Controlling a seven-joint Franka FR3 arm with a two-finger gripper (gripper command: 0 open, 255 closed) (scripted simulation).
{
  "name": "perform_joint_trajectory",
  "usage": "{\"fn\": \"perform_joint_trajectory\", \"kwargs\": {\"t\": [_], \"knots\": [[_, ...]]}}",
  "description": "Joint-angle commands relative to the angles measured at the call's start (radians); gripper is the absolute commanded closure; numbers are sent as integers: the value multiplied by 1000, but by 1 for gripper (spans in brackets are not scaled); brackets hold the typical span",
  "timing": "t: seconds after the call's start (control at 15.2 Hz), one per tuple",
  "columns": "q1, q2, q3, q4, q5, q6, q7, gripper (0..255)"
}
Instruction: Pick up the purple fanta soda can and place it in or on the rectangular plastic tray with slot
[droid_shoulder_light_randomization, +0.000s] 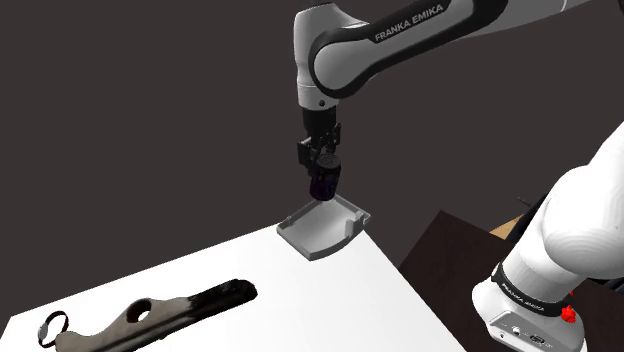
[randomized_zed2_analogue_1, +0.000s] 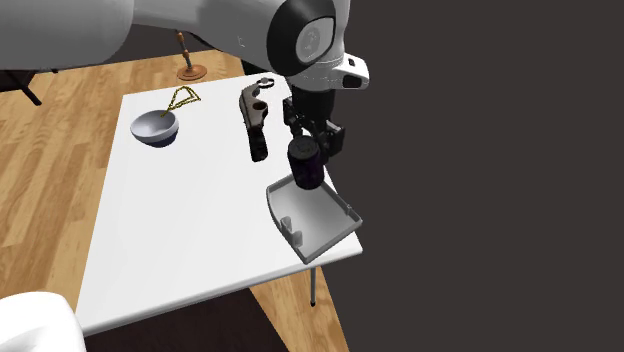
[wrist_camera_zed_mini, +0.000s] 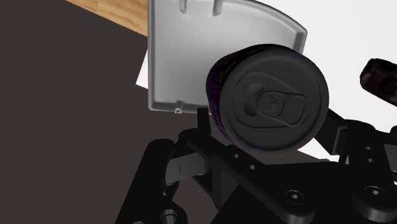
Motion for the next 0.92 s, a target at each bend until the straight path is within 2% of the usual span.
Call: {"fn": "perform_joint_trajectory", "kwargs": {"t": [0.0,0.59,0.86], "knots": [[0,8,0,-18,-2,27,0,255],[1,63,5,-93,-18,155,11,255],[1,63,5,-93,-18,155,11,255]]}}
